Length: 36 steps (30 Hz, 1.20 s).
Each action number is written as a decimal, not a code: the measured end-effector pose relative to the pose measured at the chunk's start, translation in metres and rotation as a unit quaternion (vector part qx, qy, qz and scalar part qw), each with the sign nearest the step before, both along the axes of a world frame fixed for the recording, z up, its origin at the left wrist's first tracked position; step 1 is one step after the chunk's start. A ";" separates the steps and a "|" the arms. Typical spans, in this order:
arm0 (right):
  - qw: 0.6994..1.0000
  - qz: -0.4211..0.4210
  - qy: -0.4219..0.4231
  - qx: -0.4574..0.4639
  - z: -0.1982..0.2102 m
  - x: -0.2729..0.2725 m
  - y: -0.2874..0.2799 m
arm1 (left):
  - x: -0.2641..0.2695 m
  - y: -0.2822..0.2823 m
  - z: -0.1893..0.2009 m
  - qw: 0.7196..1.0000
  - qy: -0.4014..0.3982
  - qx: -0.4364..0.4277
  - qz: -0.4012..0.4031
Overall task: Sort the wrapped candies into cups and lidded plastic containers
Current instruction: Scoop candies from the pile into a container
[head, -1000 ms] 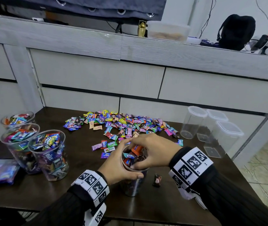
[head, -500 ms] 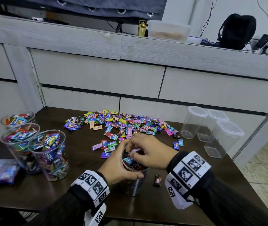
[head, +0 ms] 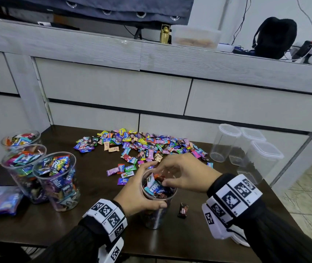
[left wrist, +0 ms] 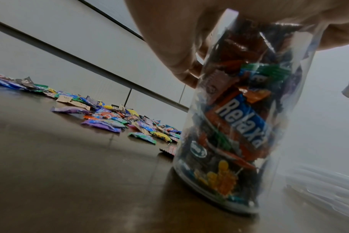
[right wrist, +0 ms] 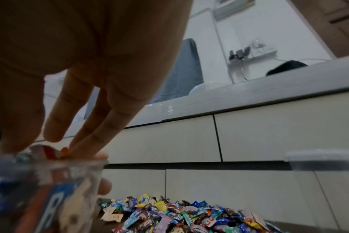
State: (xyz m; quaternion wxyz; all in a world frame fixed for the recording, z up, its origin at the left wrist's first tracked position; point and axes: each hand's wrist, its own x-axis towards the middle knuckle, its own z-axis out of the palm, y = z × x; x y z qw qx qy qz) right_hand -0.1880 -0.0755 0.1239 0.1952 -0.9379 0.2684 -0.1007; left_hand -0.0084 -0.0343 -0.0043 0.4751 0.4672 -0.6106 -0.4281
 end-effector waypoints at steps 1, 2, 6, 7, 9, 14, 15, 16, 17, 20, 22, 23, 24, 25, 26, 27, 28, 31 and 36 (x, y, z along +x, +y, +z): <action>1.000 0.009 0.020 -0.021 -0.002 0.003 0.001 | 0.000 0.001 0.000 1.000 -0.003 0.000 -0.001; 0.999 0.015 0.032 -0.033 -0.006 0.006 0.003 | 0.000 0.001 0.001 1.000 -0.010 -0.002 -0.001; 0.998 0.021 0.055 -0.032 -0.015 0.013 0.011 | 0.000 0.003 0.004 0.999 -0.036 -0.017 0.007; 0.997 0.023 0.057 -0.036 -0.016 0.012 0.012 | 0.000 0.004 0.005 0.999 -0.043 -0.019 0.007; 0.998 0.024 0.050 -0.042 -0.017 0.011 0.012 | 0.000 0.005 0.007 0.998 -0.053 -0.021 0.011; 0.999 -0.010 -0.020 -0.048 -0.013 0.005 0.013 | 0.004 0.009 0.015 0.995 -0.083 -0.047 0.025; 0.998 -0.018 -0.032 -0.051 -0.013 0.005 0.013 | 0.006 0.009 0.017 0.994 -0.093 -0.046 0.025; 0.997 -0.025 -0.041 -0.054 -0.013 0.004 0.014 | 0.008 0.010 0.019 0.993 -0.103 -0.043 0.025; 0.997 -0.031 -0.049 -0.059 -0.013 0.004 0.014 | 0.012 0.011 0.022 0.992 -0.115 -0.039 0.025; 0.993 -0.056 -0.066 -0.078 -0.016 0.003 0.014 | 0.026 0.014 0.032 0.984 -0.174 -0.023 0.036; 0.992 -0.070 -0.068 -0.085 -0.020 -0.002 0.011 | 0.038 0.017 0.043 0.972 -0.230 -0.006 0.053; 0.992 -0.079 -0.058 -0.085 -0.024 -0.005 0.009 | 0.045 0.018 0.048 0.962 -0.266 0.005 0.061; 0.992 -0.089 -0.039 -0.082 -0.029 -0.009 0.007 | 0.052 0.020 0.054 0.950 -0.305 0.013 0.070; 0.992 -0.100 -0.011 -0.076 -0.036 -0.013 0.005 | 0.058 0.021 0.058 0.936 -0.343 0.017 0.080; 0.991 -0.112 0.026 -0.068 -0.044 -0.016 0.002 | 0.064 0.023 0.063 0.922 -0.377 0.020 0.091; 0.988 -0.127 0.068 -0.057 -0.054 -0.020 0.000 | 0.069 0.024 0.066 0.907 -0.408 0.023 0.103; 0.983 -0.145 0.109 -0.041 -0.065 -0.023 -0.002 | 0.073 0.025 0.070 0.892 -0.438 0.029 0.112; 0.957 -0.199 0.211 0.020 -0.098 -0.030 -0.005 | 0.083 0.030 0.077 0.817 -0.561 0.042 0.130; 0.934 -0.252 0.249 0.048 -0.130 -0.036 -0.008 | 0.085 0.031 0.078 0.738 -0.652 0.028 0.171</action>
